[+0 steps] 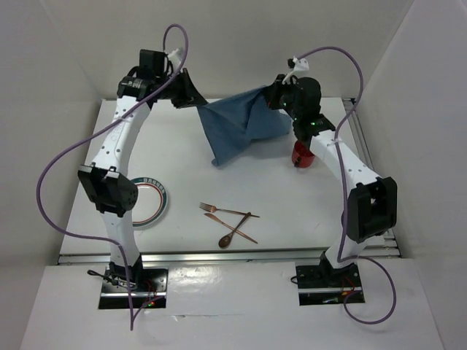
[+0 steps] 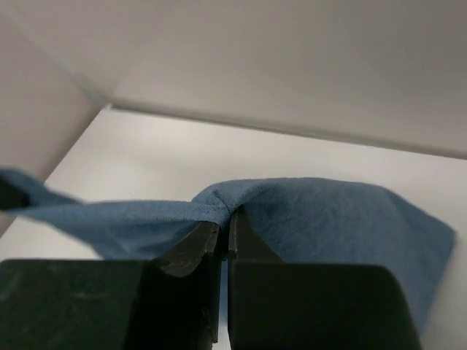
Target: Set the dinner table for one person
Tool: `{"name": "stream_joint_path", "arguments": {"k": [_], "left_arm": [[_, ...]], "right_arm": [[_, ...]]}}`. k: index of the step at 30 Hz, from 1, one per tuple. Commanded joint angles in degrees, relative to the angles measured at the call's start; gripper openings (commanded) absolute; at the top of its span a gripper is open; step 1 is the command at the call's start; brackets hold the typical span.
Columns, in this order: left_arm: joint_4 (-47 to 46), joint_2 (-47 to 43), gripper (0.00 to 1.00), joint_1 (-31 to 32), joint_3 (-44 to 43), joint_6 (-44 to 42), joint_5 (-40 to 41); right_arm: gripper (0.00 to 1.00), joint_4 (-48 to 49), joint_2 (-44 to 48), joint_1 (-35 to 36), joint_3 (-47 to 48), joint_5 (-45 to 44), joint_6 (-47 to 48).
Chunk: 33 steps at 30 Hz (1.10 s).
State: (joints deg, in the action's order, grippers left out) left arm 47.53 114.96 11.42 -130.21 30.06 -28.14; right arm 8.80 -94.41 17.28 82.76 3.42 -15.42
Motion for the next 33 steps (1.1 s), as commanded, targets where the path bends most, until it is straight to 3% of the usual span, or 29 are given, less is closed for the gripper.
{"name": "stream_joint_path", "arguments": {"k": [1,4,5,8,9,14,22,28,33], "left_arm": [[1.6,-5.7,0.0,-5.7,5.9,-3.4,1.8],[-0.2,-11.8,0.0,-7.2,16.5,-4.0,2.7],[-1.0,-13.2,0.0,-7.2,18.8,-4.0,3.3],[-1.0,-17.5,0.0,-7.2,26.8,-5.4,5.8],[-1.6,-18.3,0.0,-7.2,28.7,-6.0,6.6],[-4.0,-19.5,0.0,-7.2,37.6,-5.5,9.7],[-4.5,-21.3,0.0,-8.3,39.9,-3.8,15.7],[-6.5,-22.5,0.0,-8.3,44.2,-3.2,14.5],[-7.1,-23.0,0.0,-8.3,46.3,-2.6,13.7]], "right_arm": [[0.0,-6.1,0.9,-3.0,1.5,10.1,8.5],[0.01,-12.8,4.0,-0.3,-3.8,12.2,9.7],[0.06,-14.6,4.7,0.2,-5.3,11.6,9.7],[0.6,-20.4,6.6,0.9,-11.4,8.3,6.6],[0.68,-22.1,7.1,0.9,-12.8,7.3,5.7],[0.71,-28.4,9.2,3.2,-15.3,1.0,-3.3],[0.76,-35.2,14.0,7.3,-26.7,-2.0,-17.0],[0.75,-29.7,17.9,7.3,-34.6,1.0,-32.1],[0.74,-26.2,12.5,7.9,-37.6,0.4,-40.2]]}}
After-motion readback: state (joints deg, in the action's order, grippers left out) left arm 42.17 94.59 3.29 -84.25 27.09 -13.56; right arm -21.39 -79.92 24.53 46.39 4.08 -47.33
